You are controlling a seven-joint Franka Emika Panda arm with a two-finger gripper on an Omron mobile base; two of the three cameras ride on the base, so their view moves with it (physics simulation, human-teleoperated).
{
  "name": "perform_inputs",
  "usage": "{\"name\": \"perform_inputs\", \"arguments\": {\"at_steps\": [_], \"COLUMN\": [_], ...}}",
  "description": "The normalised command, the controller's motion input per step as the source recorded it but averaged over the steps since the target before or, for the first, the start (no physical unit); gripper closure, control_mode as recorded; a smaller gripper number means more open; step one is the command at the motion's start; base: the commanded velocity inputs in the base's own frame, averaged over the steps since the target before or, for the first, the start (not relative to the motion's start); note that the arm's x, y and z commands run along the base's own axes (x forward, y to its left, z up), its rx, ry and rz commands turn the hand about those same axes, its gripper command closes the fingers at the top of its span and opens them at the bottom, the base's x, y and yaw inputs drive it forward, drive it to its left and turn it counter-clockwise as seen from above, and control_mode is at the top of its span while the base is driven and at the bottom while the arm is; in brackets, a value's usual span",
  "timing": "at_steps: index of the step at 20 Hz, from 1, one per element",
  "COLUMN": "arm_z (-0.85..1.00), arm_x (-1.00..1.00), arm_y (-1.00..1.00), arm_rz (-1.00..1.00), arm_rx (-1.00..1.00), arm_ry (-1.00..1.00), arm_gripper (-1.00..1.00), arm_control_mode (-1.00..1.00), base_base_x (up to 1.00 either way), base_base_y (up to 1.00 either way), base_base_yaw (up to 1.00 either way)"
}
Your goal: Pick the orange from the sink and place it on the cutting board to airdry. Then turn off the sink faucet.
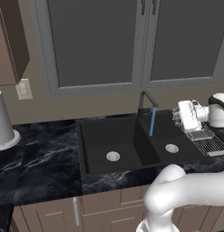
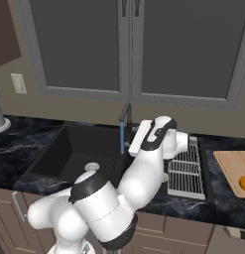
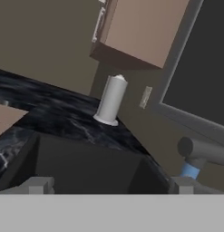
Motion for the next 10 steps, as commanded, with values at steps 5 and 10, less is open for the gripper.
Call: {"name": "perform_inputs", "arguments": {"at_steps": [5,10], "arm_z": [-0.01,-0.1], "arm_x": [0.56,0.44], "arm_y": [-0.21,-0.19], "arm_rz": [0.05,0.05], "arm_rx": [0.0,0.0], "arm_ry": [0.0,0.0], "arm_gripper": [-1.0,-1.0], "arm_control_mode": [-1.0,-1.0], "base_base_x": [0.0,0.0], "base_base_y": [0.0,0.0], "base_base_yaw": [0.0,0.0]}}
